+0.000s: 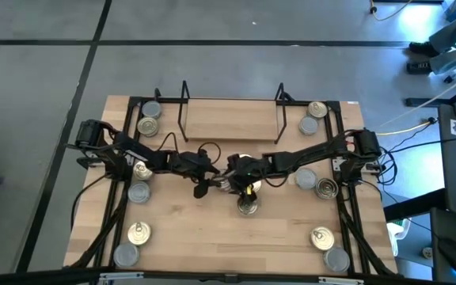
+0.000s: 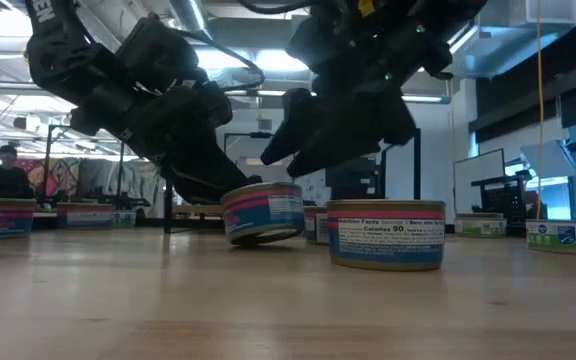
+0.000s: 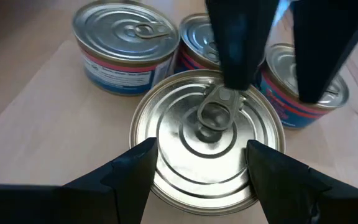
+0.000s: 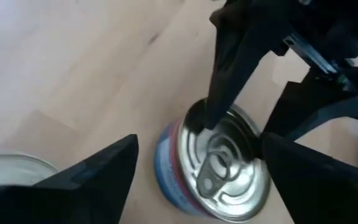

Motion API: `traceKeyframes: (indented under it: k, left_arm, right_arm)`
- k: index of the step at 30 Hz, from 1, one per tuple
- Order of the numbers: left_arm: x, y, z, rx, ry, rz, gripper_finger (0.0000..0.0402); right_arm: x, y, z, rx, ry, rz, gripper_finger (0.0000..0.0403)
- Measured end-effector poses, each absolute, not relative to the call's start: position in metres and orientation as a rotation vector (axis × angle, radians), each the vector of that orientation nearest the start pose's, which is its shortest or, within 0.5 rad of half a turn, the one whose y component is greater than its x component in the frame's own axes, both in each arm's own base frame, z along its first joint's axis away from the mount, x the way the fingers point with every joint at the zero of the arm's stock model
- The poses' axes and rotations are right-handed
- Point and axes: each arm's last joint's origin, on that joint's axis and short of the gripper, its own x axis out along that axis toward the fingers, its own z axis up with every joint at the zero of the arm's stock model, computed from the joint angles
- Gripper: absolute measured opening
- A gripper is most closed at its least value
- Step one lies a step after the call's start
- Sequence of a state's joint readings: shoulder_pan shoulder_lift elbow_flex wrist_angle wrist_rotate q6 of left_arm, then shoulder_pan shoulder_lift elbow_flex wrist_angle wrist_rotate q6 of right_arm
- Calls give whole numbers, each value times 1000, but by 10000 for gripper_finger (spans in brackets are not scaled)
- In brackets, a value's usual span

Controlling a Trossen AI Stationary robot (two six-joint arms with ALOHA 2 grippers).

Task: Stack canned seafood by type on shelf
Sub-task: Put the blue-pink tuna can on the shelf

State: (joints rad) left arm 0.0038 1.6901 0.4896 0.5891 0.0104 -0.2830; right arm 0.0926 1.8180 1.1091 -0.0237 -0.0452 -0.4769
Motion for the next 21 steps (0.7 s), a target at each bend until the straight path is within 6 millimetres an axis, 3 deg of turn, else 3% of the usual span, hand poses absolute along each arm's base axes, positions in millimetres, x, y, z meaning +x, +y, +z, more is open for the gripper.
traceKeyframes:
  k: [7,11,21]
  left_arm:
    - [275,4,104,-283,598,98,249]
    - [275,6,104,-285,591,106,249]
    - [275,7,104,-291,586,119,249]
  right_arm:
    - [376,50,176,-691,714,281,346]
    - [380,54,163,-764,738,269,338]
    - [384,51,148,-879,796,199,332]
